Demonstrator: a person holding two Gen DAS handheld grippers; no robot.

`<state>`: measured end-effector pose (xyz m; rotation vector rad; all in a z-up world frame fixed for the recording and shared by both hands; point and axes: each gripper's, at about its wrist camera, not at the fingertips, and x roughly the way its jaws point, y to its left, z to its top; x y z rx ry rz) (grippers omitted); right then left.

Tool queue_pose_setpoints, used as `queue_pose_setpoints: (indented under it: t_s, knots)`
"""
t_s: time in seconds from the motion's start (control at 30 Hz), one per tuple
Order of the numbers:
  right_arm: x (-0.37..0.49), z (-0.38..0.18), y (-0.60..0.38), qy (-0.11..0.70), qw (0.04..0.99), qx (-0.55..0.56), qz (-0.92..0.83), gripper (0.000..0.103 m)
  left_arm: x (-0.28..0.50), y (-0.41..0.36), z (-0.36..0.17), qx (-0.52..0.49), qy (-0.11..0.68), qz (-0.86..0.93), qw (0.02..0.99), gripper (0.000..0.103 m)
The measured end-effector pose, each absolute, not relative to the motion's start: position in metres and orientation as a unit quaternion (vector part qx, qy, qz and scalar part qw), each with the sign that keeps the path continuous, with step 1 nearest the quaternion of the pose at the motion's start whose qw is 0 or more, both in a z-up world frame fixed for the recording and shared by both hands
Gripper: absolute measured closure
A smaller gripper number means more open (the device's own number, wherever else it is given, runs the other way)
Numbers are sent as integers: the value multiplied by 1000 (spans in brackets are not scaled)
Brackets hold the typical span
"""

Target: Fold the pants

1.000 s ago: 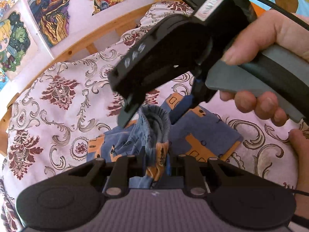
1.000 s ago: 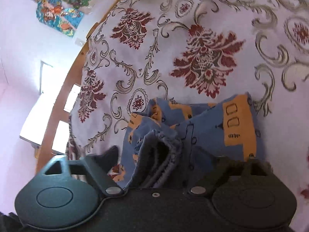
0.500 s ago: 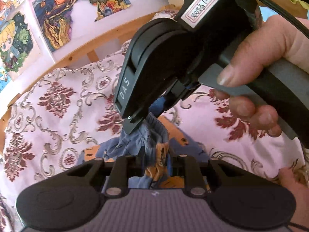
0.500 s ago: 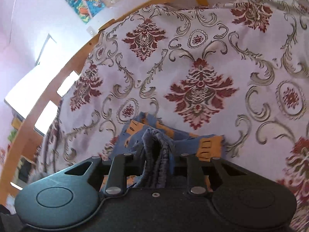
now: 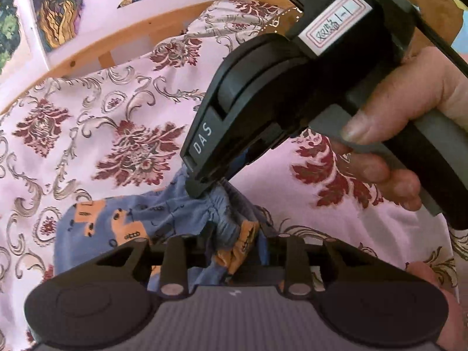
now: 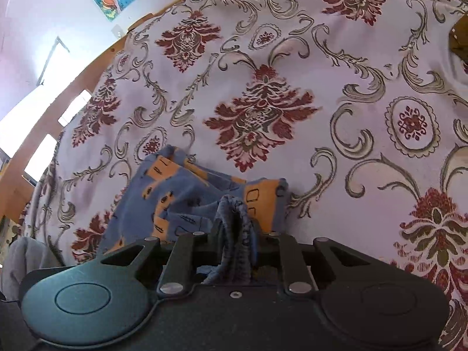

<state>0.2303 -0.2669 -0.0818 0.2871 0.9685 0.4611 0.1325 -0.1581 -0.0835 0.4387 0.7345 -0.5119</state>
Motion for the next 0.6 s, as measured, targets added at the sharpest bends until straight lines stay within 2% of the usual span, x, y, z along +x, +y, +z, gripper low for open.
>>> queue_pose_setpoints:
  t_s: [0.07,0.13,0.2,0.3,0.37,0.47,0.53,0.6]
  knots:
    - [229,-82,-267,458,852,133,217,85,133,-157,-85,205,353,-252,878,66]
    - [228,-82,-266,455,856,125,212,84,133,-154,-83,189,355,-268,875,54]
    - [224,-82,-265,450,864,110,198,76,132,-149,-79,164,363,-293,869,38]
    - [216,-81,-269,451,869,104,175,59,127,-131,-67,135,376,-329,856,23]
    - [203,-77,-269,445,879,87,149,30,125,-110,-54,115,382,-341,852,14]
    - [183,-69,-265,424,896,75,108,12,129,-66,-32,82,391,-331,855,2]
    - [169,-64,-259,405,908,78,82,2,136,-32,-20,55,396,-304,865,0]
    - [156,-61,-247,383,917,85,68,1,145,-3,-16,29,400,-257,879,0]
